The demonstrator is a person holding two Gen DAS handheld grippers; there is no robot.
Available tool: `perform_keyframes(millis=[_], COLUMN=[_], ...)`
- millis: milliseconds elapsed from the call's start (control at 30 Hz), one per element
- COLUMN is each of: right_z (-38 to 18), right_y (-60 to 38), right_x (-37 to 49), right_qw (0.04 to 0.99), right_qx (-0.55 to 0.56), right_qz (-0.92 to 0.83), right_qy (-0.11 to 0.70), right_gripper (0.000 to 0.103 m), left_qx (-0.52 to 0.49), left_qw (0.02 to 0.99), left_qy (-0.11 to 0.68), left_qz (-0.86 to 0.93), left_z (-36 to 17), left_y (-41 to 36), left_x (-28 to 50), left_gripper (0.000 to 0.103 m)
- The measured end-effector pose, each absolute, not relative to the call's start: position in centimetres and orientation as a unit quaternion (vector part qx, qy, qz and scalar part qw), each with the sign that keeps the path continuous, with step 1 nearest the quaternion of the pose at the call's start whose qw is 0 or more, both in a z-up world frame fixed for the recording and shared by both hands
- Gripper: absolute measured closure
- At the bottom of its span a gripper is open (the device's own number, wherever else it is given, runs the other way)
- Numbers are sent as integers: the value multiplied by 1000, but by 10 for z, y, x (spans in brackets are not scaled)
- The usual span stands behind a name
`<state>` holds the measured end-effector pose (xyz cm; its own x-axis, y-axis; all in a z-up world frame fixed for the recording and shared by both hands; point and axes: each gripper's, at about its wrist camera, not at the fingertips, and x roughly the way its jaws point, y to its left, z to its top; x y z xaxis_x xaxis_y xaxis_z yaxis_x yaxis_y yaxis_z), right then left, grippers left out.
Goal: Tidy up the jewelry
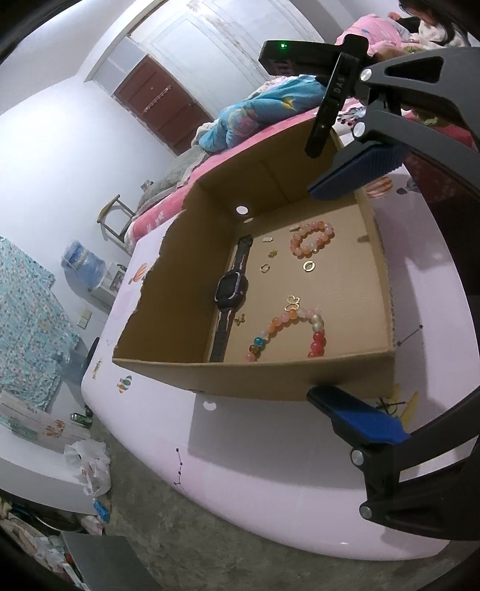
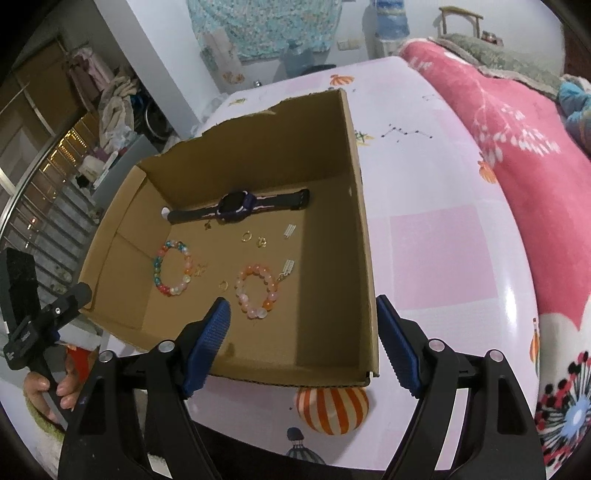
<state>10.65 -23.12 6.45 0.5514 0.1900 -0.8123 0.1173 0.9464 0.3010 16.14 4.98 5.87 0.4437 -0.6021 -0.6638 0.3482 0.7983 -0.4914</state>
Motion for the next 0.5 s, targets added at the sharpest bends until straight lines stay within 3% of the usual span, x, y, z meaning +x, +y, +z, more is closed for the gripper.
perform_keyframes(millis=[67, 233, 500], right_z=[66, 72, 76], right_y=[-232, -235, -209], right_x=[100, 53, 1], right_qw=[872, 901, 923], right_qx=[171, 191, 122], right_qz=[10, -44, -77], right_qy=[459, 387, 357], right_gripper=[26, 11, 9], left_qx=[-154, -138, -83], left_qw=[839, 873, 914], left_qy=[442, 394, 350], left_qz=[-277, -252, -186], left_z=[58, 69, 85], left_y=[54, 66, 69], left_x=[157, 123, 69], left_gripper=[6, 6, 6])
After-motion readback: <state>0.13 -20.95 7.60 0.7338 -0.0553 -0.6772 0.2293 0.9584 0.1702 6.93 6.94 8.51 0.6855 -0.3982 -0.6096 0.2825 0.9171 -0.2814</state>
